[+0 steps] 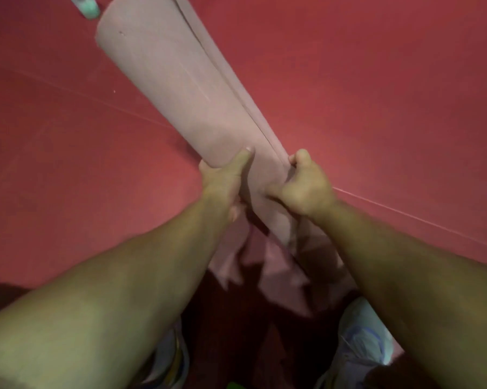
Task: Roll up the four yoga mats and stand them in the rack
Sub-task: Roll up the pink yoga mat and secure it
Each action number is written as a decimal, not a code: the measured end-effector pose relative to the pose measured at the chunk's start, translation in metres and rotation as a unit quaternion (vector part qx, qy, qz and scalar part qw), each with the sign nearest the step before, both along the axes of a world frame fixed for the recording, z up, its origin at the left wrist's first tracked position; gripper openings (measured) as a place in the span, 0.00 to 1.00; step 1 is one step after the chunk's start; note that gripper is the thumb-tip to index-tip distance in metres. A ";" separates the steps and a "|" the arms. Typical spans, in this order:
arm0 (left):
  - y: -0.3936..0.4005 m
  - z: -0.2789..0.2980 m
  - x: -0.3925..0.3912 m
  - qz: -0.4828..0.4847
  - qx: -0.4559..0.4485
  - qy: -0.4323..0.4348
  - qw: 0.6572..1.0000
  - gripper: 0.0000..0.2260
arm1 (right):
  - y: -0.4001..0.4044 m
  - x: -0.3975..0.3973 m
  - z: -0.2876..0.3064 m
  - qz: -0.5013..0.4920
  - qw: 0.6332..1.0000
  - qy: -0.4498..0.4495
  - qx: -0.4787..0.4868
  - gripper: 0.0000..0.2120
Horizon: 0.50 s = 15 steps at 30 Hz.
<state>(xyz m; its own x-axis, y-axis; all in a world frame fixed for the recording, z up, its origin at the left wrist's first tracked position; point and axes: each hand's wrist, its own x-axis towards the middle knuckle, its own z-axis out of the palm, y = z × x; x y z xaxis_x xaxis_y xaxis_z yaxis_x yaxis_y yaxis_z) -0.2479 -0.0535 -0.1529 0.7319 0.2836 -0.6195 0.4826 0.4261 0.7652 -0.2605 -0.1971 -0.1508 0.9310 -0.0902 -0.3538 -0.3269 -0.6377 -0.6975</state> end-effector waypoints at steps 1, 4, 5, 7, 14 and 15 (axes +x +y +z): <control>-0.001 0.010 -0.003 0.000 0.013 -0.021 1.000 0.31 | 0.000 0.002 0.016 -0.020 0.999 0.002 0.029 0.22; -0.007 0.038 -0.012 -0.028 0.071 -0.101 0.992 0.40 | -0.009 0.000 0.065 0.002 0.998 -0.010 0.064 0.26; -0.010 0.051 -0.013 -0.040 0.095 -0.137 0.985 0.43 | -0.013 -0.002 0.085 0.020 0.997 -0.018 0.069 0.33; -0.017 0.067 -0.015 -0.061 0.154 -0.192 0.967 0.47 | -0.021 -0.005 0.107 -0.001 0.993 -0.029 0.117 0.37; -0.033 0.078 -0.039 -0.172 0.309 -0.227 0.908 0.56 | -0.029 -0.025 0.135 -0.089 0.981 -0.102 0.138 0.28; -0.033 0.079 -0.038 -0.178 0.317 -0.225 0.904 0.57 | -0.028 -0.027 0.138 -0.070 0.984 -0.103 0.127 0.37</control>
<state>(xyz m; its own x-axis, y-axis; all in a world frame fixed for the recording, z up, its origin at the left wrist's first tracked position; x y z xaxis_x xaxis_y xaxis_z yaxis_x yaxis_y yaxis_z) -0.2861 -0.0861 -0.0738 0.9843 0.1735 -0.0313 0.0813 -0.2889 0.9539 -0.2878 -0.2249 -0.0131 0.9702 -0.1559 -0.1857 -0.2334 -0.3925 -0.8897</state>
